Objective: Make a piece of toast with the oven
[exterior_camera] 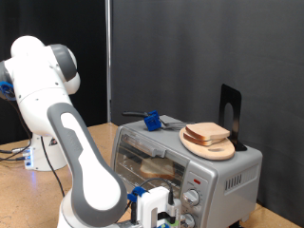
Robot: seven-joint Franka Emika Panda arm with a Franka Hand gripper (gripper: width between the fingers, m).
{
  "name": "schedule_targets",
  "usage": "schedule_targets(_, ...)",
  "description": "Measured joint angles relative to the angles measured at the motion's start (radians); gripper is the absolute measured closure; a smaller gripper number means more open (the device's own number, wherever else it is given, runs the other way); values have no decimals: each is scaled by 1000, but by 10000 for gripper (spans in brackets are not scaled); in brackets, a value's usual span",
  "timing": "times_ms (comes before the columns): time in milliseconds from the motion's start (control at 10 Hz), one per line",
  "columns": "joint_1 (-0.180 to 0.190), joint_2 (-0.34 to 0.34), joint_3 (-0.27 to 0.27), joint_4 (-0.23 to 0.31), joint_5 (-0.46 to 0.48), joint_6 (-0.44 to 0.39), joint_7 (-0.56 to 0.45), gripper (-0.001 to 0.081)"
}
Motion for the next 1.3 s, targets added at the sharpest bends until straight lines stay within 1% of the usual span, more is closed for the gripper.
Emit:
schedule_targets(300,-4,0,0,-1,0,-1,0,398)
schedule_targets(400,-6,0,0,-1,0,-3,0,398)
schedule_targets(500,-6,0,0,0,1,-7,3,217)
schedule_targets(600,-7,0,0,2,2,-18,22,148)
schedule_targets(700,-7,1,0,10,-2,-37,65,148)
schedule_targets(800,-6,4,-1,24,-12,-60,108,124)
schedule_targets(1000,-2,13,-9,56,-43,-77,171,124)
schedule_targets(1100,4,14,-17,70,-57,-77,178,124)
schedule_targets(1300,11,18,-23,95,-61,-46,165,124)
